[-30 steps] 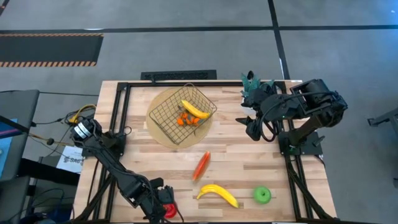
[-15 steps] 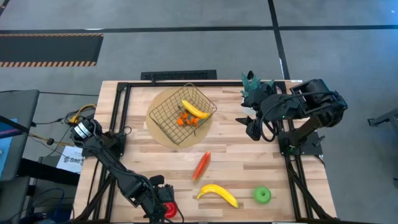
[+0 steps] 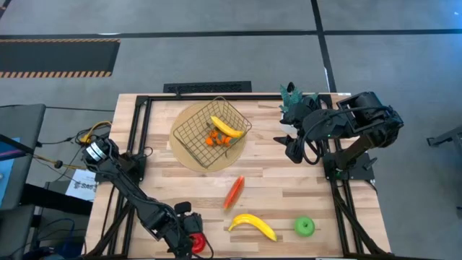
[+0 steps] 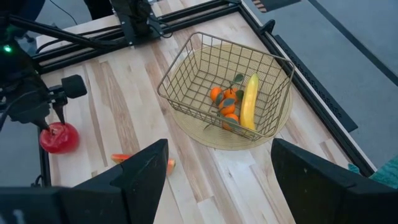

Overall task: Build produce basket
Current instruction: Put the red apple into the wire basket

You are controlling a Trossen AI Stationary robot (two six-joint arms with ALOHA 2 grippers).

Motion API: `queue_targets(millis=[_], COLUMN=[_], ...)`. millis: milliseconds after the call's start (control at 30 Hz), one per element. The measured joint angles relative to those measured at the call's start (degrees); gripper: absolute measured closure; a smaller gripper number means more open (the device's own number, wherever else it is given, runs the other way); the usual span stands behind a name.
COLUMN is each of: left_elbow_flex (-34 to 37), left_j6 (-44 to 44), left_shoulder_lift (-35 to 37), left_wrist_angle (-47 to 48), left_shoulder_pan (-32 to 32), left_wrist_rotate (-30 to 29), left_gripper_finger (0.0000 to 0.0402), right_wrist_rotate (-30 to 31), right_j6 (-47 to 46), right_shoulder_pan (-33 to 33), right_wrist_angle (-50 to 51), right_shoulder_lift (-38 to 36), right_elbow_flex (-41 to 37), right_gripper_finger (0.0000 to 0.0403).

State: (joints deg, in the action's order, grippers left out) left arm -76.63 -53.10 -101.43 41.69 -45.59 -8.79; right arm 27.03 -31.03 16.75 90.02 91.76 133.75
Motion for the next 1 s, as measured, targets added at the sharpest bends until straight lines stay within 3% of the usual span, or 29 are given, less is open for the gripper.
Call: queue_targets(millis=[500, 733, 1000], left_elbow_flex=[0.1, 0.1, -0.5], left_j6=[-0.6, -1.6, -2.2], left_shoulder_lift=[-0.2, -4.4, -5.6], left_wrist_angle=[-2.2, -5.3, -6.8], left_shoulder_pan=[-1.1, -1.6, -1.2], left_wrist_rotate=[1.4, 4.0, 0.4], left_gripper_finger=[0.0269, 0.0269, 0.0269], right_wrist_rotate=[0.0, 0.0, 0.0], right_j6=[0.9, 1.1, 1.1], right_shoulder_pan=[0.0, 0.0, 0.0], right_wrist_angle=[0.0, 0.0, 0.0], right_shoulder_lift=[2.1, 2.3, 2.3], right_elbow_flex=[0.0, 0.0, 0.0], right_gripper_finger=[0.0101, 0.0101, 0.0101])
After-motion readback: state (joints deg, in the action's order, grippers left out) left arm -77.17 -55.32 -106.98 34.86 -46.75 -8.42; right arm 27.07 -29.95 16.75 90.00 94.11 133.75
